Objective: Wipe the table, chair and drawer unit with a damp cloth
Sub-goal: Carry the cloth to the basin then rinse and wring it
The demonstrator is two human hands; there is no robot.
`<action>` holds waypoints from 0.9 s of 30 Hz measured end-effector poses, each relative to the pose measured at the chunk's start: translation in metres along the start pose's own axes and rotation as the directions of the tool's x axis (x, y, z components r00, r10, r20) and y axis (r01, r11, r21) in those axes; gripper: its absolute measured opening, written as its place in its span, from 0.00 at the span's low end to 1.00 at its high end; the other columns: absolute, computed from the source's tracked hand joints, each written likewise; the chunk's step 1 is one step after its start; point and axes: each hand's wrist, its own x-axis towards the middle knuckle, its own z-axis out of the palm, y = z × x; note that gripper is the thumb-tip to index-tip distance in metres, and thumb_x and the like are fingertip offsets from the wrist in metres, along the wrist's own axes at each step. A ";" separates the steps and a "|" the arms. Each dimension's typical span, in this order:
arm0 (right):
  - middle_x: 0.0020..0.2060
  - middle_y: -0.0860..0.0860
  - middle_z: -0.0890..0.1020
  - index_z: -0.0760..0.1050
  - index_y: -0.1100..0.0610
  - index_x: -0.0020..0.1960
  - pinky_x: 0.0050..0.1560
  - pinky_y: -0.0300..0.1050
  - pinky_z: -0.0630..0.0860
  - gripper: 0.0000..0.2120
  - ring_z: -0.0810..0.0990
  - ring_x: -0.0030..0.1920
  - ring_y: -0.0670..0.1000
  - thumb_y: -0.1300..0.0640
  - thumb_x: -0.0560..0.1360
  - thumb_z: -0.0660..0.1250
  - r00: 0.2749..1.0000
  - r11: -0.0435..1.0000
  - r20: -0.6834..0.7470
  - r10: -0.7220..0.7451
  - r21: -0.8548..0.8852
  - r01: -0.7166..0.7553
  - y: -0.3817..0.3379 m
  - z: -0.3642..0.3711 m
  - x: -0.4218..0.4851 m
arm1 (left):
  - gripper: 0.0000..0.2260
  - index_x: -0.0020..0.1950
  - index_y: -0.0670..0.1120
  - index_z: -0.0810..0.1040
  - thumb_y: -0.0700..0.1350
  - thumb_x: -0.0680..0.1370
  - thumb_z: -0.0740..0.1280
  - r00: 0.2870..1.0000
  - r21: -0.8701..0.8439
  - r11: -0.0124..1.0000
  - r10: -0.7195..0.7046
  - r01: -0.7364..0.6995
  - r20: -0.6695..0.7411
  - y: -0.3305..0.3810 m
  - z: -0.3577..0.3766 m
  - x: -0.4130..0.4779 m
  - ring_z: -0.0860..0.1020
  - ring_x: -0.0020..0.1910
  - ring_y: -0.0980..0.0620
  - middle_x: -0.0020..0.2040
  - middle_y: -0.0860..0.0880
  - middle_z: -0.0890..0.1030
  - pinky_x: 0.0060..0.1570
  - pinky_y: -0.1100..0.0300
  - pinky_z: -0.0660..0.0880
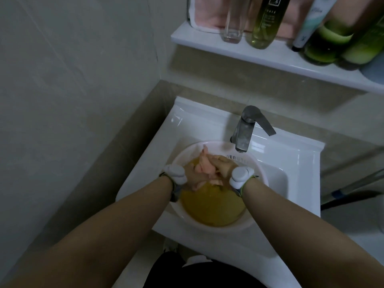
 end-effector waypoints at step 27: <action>0.45 0.55 0.80 0.78 0.60 0.56 0.36 0.33 0.76 0.16 0.78 0.38 0.45 0.73 0.76 0.58 0.616 0.611 0.011 -0.788 -0.114 0.783 -0.141 -0.029 -0.075 | 0.23 0.55 0.47 0.77 0.62 0.78 0.54 0.906 0.023 0.979 0.198 -0.205 -0.374 0.110 -0.077 -0.118 0.80 0.40 0.49 0.51 0.46 0.79 0.34 0.60 0.76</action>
